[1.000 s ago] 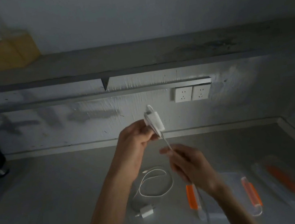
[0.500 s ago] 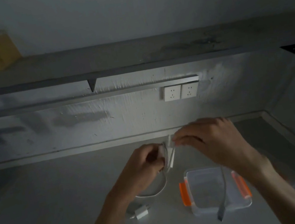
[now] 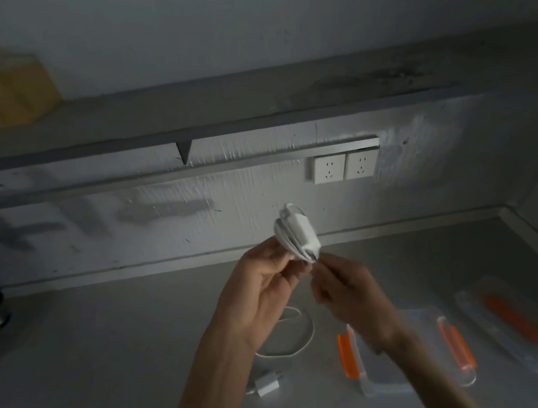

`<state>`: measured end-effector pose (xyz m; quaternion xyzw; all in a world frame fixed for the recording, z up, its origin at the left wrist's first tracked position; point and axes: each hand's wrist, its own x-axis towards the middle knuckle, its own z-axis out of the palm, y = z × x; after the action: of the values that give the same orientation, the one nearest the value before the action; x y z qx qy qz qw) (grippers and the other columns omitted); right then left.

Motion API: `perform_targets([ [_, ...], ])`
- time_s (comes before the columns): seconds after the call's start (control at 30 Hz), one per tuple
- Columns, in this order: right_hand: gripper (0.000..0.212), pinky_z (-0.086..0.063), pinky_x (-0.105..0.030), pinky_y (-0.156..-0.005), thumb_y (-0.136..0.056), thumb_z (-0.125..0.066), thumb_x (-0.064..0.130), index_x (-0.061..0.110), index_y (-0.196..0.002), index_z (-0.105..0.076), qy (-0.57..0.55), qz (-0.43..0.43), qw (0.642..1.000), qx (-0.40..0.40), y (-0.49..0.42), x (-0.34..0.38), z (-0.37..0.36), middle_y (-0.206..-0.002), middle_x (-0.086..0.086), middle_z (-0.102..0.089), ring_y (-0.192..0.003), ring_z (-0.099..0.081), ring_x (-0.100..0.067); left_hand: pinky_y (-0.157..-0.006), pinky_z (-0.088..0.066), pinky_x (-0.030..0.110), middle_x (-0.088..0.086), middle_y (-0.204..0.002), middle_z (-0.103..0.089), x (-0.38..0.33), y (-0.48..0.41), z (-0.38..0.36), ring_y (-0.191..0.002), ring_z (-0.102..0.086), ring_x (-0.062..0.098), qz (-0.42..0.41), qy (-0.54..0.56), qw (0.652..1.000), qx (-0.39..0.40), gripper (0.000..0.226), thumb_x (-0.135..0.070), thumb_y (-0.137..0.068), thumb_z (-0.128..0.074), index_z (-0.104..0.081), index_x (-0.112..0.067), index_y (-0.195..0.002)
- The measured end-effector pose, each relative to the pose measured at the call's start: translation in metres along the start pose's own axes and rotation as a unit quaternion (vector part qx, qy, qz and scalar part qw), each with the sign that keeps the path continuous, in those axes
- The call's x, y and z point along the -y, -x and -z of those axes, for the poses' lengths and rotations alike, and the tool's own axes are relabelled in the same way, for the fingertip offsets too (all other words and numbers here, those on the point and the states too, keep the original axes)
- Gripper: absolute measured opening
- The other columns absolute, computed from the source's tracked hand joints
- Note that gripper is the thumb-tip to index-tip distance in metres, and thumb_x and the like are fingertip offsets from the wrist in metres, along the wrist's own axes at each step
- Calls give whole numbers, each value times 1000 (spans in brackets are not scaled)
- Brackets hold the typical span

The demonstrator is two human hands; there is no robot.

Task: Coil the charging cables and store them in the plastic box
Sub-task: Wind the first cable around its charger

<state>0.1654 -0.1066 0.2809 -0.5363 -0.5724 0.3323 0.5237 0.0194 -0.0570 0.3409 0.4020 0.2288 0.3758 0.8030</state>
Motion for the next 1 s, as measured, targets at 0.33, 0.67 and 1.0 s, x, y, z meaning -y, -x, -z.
perform_targets([
  [0.33, 23, -46, -11, -60, -93, -47, 36, 38, -113, -58, 269, 58, 961, 2, 38, 18, 15, -82, 20, -70, -66, -63, 4, -81, -51, 28, 9, -91, -69, 15, -22, 29, -88, -63, 18, -22, -84, 981, -172, 34, 13, -92, -37, -64, 4, -112],
  [0.67, 13, -54, -16, -70, -84, -74, 17, 23, -96, -70, 247, 179, 946, -108, 21, 59, 45, -87, 12, -69, -79, -68, -3, -75, -62, 43, 32, -109, -63, 44, -5, -1, -85, -73, 31, -15, -183, 974, -132, 24, 17, -90, -48, -67, 5, -100],
  [1.0, 29, -56, -21, -72, -88, -66, 19, 21, -116, -71, -136, 61, 967, -205, 15, 35, 18, -92, -3, -74, -81, -71, -12, -71, -62, 33, 16, -104, -72, 37, 3, -9, -79, -76, 30, -61, -261, 955, -126, 21, 5, -87, -62, -73, -7, -101],
])
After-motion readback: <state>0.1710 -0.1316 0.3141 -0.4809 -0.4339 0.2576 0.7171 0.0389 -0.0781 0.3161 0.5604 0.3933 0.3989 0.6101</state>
